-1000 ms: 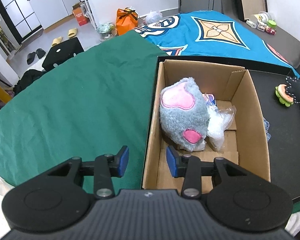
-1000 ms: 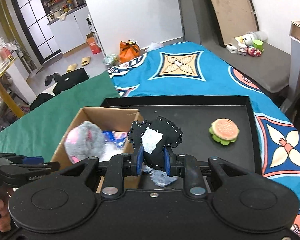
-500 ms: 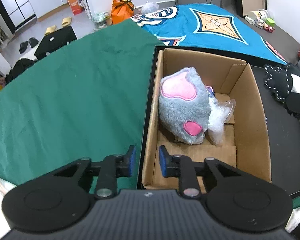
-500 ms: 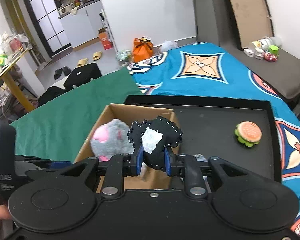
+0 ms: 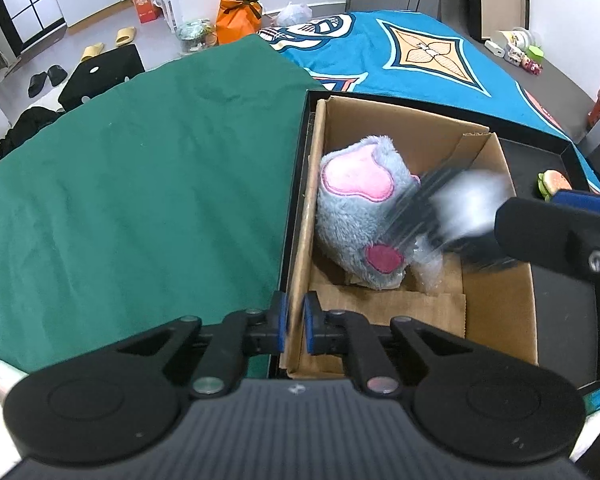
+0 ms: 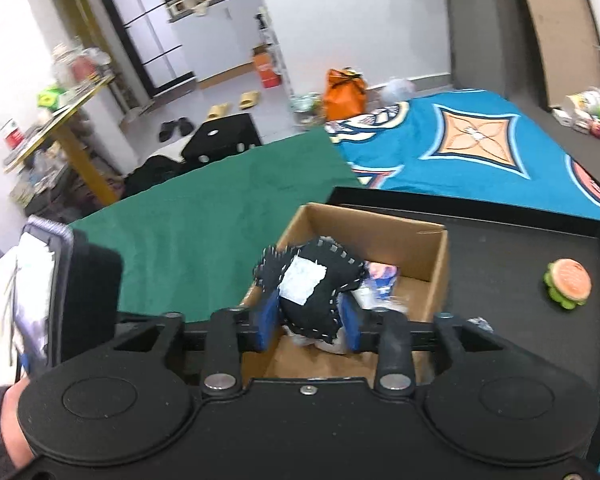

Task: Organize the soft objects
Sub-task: 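Carry the black cloth patch with the right gripper into the box and release, then move the right gripper to the blue denim cloth and grasp it, then carry the blue denim cloth with the right gripper into the box and release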

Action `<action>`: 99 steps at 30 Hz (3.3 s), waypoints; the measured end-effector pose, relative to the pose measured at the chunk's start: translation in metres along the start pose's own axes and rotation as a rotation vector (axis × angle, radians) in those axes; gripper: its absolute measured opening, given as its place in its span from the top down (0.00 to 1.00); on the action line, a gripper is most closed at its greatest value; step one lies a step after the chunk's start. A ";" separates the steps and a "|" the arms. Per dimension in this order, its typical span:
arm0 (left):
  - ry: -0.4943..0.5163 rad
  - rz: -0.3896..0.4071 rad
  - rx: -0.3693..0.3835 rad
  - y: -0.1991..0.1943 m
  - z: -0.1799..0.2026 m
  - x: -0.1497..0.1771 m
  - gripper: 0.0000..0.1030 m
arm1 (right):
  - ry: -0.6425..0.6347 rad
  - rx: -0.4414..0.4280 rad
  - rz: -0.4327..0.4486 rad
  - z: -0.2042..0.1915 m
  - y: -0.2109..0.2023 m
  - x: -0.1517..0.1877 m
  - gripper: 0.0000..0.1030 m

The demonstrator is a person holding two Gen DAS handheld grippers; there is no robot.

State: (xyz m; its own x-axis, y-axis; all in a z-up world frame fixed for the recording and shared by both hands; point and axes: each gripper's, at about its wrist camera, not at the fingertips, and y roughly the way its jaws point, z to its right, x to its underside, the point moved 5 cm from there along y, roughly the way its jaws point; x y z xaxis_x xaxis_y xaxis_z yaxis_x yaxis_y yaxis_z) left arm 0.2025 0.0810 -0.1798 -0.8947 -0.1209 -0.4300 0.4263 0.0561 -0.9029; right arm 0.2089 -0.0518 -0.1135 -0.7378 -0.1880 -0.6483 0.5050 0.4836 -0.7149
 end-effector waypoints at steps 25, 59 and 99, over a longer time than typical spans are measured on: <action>0.078 0.016 -0.084 -0.001 0.021 -0.005 0.79 | 0.181 0.164 0.001 0.099 -0.007 0.027 0.45; 0.179 -0.074 -0.243 0.027 0.041 -0.008 0.73 | 0.230 0.135 -0.142 0.147 0.072 0.062 0.48; 0.141 0.007 -0.197 0.001 0.036 -0.006 0.72 | 0.191 0.245 -0.074 0.148 0.004 0.045 0.81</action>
State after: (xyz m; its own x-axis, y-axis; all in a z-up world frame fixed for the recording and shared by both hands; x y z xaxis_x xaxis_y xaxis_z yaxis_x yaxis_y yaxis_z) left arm 0.2132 0.0458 -0.1784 -0.9073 0.0191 -0.4200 0.4110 0.2506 -0.8765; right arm 0.2438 -0.1846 -0.1843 -0.8355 -0.0395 -0.5481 0.5229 0.2495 -0.8150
